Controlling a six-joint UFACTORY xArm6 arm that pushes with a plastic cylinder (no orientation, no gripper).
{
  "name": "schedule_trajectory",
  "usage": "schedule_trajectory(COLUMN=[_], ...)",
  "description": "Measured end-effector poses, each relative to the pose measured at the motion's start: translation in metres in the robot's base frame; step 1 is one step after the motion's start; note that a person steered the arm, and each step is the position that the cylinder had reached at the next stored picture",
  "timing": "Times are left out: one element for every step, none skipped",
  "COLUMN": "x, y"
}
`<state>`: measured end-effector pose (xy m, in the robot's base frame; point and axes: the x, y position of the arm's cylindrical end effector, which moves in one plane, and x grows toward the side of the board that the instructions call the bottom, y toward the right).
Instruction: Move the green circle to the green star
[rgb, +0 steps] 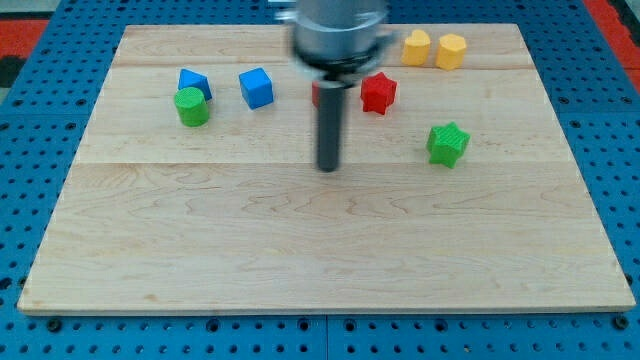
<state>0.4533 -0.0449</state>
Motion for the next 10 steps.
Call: schedule_trajectory(x=[-0.014,-0.082,-0.108,-0.108,-0.097,-0.087,-0.082,-0.076,-0.070,-0.067], y=[-0.151,-0.230,-0.197,-0.119,-0.046,-0.014,-0.019,-0.067,-0.034,0.029])
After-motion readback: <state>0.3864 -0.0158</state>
